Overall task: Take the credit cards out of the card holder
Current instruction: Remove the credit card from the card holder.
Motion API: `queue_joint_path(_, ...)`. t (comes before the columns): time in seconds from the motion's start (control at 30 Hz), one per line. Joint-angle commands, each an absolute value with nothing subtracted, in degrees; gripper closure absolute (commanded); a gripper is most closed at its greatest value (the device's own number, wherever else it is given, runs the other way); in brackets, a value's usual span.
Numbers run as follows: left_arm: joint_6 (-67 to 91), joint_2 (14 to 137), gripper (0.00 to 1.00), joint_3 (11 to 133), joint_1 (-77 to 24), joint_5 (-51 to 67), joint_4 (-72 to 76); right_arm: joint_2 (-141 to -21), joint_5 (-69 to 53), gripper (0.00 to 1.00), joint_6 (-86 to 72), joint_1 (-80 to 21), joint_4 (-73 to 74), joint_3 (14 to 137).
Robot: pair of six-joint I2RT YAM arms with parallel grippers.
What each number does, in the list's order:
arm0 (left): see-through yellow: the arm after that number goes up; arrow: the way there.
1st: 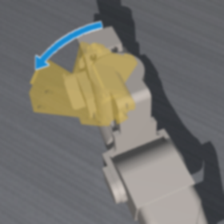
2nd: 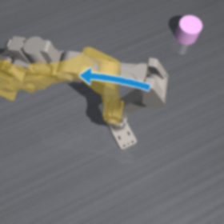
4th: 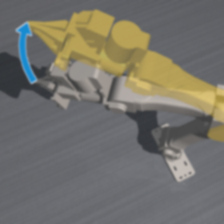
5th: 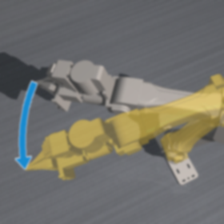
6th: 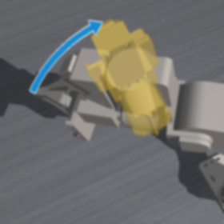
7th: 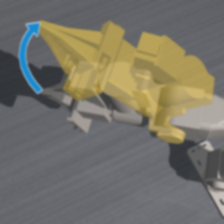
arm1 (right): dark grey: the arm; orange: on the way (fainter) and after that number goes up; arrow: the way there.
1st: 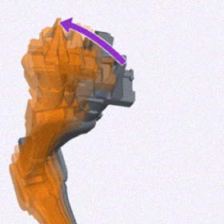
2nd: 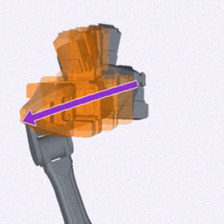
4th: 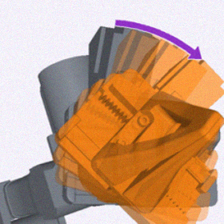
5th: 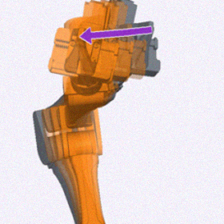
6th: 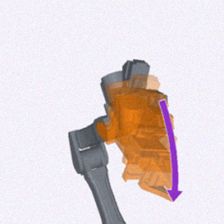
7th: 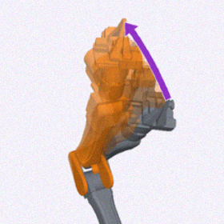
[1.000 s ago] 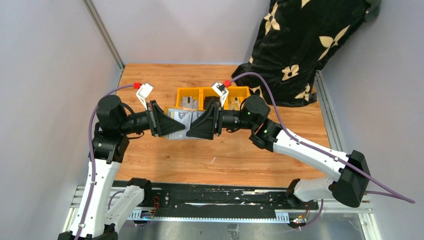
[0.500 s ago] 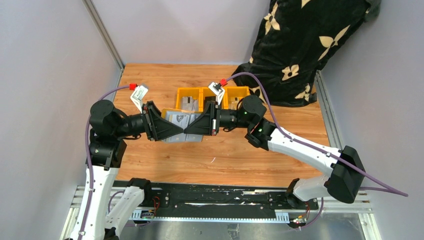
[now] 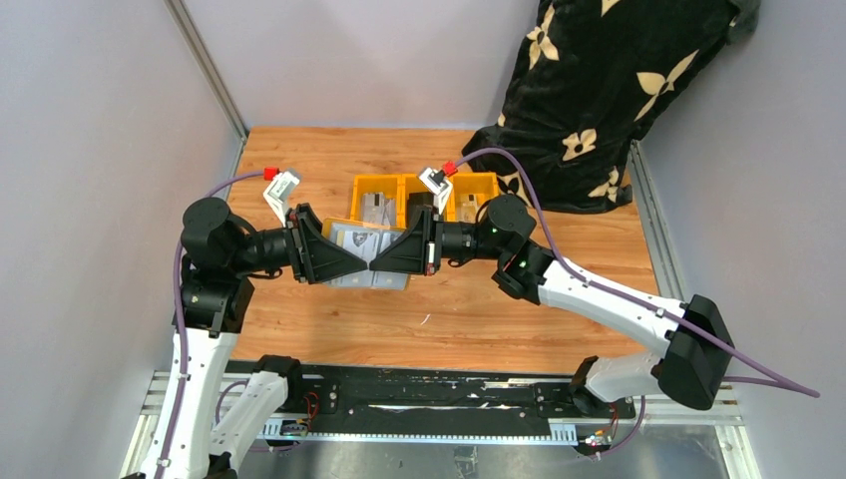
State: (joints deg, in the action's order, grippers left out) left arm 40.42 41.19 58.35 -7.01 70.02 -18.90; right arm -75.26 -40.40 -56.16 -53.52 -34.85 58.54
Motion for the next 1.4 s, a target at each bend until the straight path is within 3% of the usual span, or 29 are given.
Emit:
queue_joint_path(0.0,42.60,40.56,0.66,59.67,-8.17,75.57,-16.92,-73.64,-36.17,1.00,-54.24,-52.68,-33.55,55.94)
queue_joint_path(0.3,43.62,41.31,0.74,60.78,-8.17,75.52,-16.03,-71.50,-37.09,1.00,-53.72,-52.12,-34.01,53.45)
queue_joint_path(0.8,43.96,41.50,0.74,61.10,-8.13,75.34,-15.63,-69.03,-39.63,1.00,-53.37,-50.98,-33.43,52.42)
queue_joint_path(0.83,43.95,41.50,0.74,61.01,-8.17,75.26,-15.70,-69.18,-39.90,0.96,-53.95,-50.98,-34.04,52.50)
queue_joint_path(0.93,43.86,41.42,0.74,60.79,-8.17,74.80,-15.69,-69.75,-40.51,0.68,-57.06,-51.02,-38.70,52.35)
queue_joint_path(1.0,43.54,41.42,0.74,60.69,-8.17,74.32,-15.72,-70.31,-41.21,0.61,-59.12,-51.06,-43.04,52.29)
queue_joint_path(1.1,43.08,41.41,0.74,60.73,-8.17,73.59,-16.25,-70.64,-41.59,0.55,-59.52,-51.25,-43.90,52.64)
queue_joint_path(1.37,42.18,41.47,0.74,60.54,-8.17,72.44,-17.21,-72.29,-41.48,0.55,-58.95,-51.71,-41.39,54.30)
